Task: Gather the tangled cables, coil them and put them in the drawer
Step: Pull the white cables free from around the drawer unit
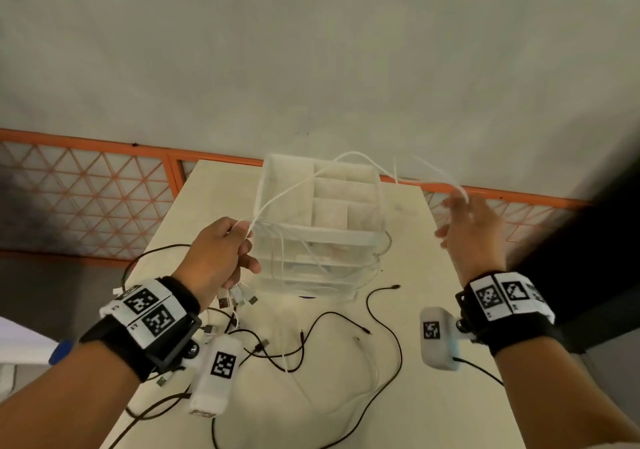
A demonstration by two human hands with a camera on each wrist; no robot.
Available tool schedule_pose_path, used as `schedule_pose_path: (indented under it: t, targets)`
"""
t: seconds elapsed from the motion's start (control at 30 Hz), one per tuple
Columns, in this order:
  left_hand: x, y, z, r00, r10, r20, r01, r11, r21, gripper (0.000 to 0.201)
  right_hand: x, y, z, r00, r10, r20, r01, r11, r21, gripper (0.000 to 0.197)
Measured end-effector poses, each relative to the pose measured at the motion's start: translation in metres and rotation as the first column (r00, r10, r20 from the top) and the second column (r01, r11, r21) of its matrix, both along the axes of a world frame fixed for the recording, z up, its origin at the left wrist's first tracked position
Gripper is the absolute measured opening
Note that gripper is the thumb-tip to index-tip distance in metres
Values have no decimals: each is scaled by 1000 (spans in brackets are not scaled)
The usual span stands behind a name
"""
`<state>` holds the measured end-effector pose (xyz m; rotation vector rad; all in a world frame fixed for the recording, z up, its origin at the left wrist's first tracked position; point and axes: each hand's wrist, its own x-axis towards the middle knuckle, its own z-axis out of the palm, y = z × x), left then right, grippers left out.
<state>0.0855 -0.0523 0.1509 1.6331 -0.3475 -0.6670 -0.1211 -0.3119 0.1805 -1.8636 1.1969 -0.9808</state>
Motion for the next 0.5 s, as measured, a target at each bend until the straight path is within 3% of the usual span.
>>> schedule_pose_path:
  t: [0.1,0.23,0.5]
  targets:
    - [-5,0,4,1000,-25,-1,25,1000,8,23,-5,-10,-36,982,55,-180,-26,987,161,32]
    - [-17,-4,6,996,-91,12,90,994,55,23,-5,-26,-65,993,73,-92,-53,978,203,33]
    - [-44,-15,1,994,-106,-12,106,988,111,23,-3,-58,-77,980,156,-120,-133,974,182,58]
